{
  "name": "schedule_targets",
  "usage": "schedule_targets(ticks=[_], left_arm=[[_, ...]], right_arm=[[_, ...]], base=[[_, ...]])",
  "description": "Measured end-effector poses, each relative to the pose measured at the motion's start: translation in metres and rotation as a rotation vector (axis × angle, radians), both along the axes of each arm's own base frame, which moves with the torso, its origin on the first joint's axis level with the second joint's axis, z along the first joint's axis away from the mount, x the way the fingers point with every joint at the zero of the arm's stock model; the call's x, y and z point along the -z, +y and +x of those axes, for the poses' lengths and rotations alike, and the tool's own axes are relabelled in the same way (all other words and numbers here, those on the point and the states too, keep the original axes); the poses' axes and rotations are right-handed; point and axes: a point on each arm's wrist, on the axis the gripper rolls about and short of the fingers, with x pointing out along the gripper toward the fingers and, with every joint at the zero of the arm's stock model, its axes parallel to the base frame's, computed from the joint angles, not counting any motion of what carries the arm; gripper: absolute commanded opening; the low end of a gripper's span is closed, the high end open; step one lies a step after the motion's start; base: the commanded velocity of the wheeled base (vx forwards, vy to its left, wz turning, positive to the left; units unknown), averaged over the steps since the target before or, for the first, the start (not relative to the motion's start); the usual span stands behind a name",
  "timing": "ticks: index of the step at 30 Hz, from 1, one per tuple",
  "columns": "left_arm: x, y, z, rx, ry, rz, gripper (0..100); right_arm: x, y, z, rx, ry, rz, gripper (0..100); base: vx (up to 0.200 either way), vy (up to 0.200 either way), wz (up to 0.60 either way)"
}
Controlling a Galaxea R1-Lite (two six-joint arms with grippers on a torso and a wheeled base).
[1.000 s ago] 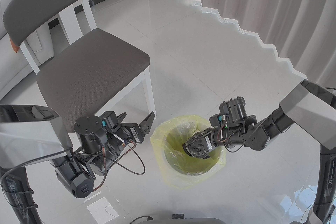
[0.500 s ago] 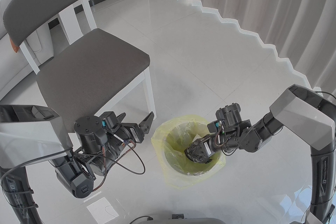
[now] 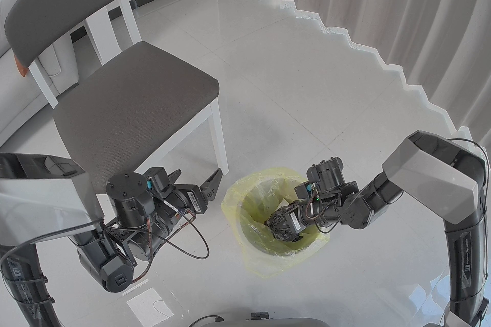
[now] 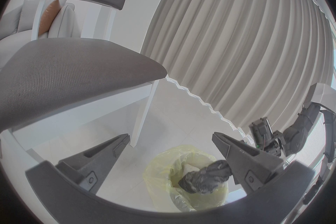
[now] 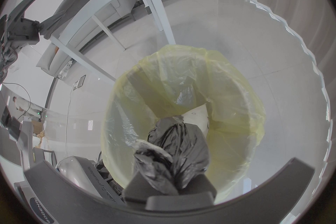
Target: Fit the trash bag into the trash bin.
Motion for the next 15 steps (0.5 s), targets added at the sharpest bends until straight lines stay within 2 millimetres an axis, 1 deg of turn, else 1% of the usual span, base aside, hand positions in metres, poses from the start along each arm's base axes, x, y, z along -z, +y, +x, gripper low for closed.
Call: schedule_targets(ticks=[6,11,12,15], left_arm=[[-0.002,0.0,-0.003,0.004,-0.003,-0.001,100],[-0.003,-0.001,-0.004,0.009,-0.005,-0.001,100],[-0.003,-0.001,-0.004,0.01,-0.006,-0.001,100],[-0.003,-0.001,-0.005,0.009,-0.005,-0.001,100]], right_arm=[[0.015,0.002,0.009,0.003,0.042,-0.017,0],[0.019,0.002,0.016,0.01,0.06,-0.023,0],[0.02,0.002,0.017,0.011,0.06,-0.024,100],[0.021,0.002,0.018,0.011,0.06,-0.025,100]], base=[[0.0,0.0,0.0],[0.0,0.0,0.0],[0.0,0.0,0.0],[0.0,0.0,0.0]])
